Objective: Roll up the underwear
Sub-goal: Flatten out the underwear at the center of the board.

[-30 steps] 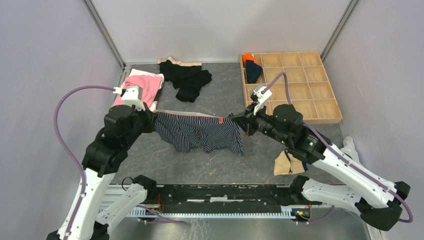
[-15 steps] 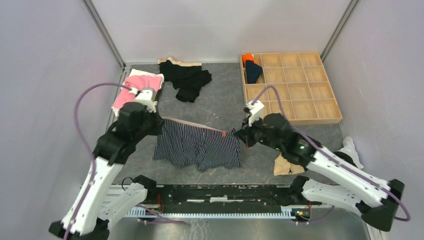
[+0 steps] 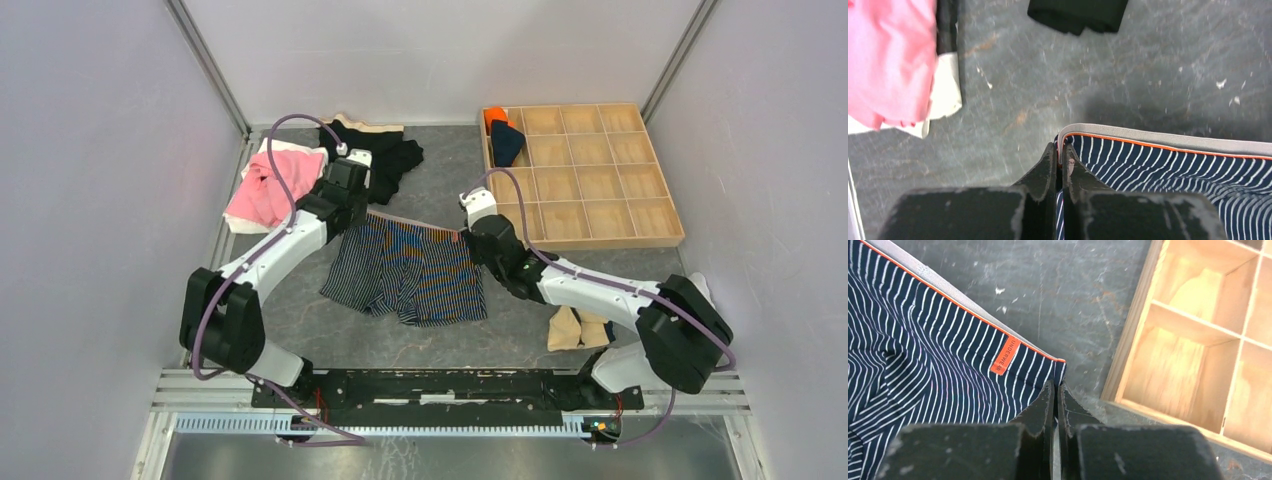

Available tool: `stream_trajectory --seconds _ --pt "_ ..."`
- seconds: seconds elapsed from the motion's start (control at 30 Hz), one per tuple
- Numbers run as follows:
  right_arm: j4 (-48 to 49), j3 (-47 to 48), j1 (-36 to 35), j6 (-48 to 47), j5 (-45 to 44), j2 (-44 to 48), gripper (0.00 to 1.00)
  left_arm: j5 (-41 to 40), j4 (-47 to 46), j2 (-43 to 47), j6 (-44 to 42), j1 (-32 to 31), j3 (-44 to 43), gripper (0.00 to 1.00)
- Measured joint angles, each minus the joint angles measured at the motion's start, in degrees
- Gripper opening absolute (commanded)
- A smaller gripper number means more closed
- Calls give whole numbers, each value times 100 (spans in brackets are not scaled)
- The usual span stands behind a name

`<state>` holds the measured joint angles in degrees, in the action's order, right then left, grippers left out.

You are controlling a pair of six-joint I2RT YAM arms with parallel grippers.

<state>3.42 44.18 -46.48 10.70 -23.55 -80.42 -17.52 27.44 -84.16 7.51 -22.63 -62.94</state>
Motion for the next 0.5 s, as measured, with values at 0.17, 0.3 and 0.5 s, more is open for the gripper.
stream_trajectory --seconds 0.17,0.3,0.5 --pt "570 2 216 -114 -155 -179 8 -229 -981 -455 -140 0 0 3" --pt "769 26 343 -229 -155 -442 14 -310 -1508 -887 -190 7 0 6" --pt "850 144 581 -435 -157 -748 28 -369 -2000 -1401 -269 114 -4 27"
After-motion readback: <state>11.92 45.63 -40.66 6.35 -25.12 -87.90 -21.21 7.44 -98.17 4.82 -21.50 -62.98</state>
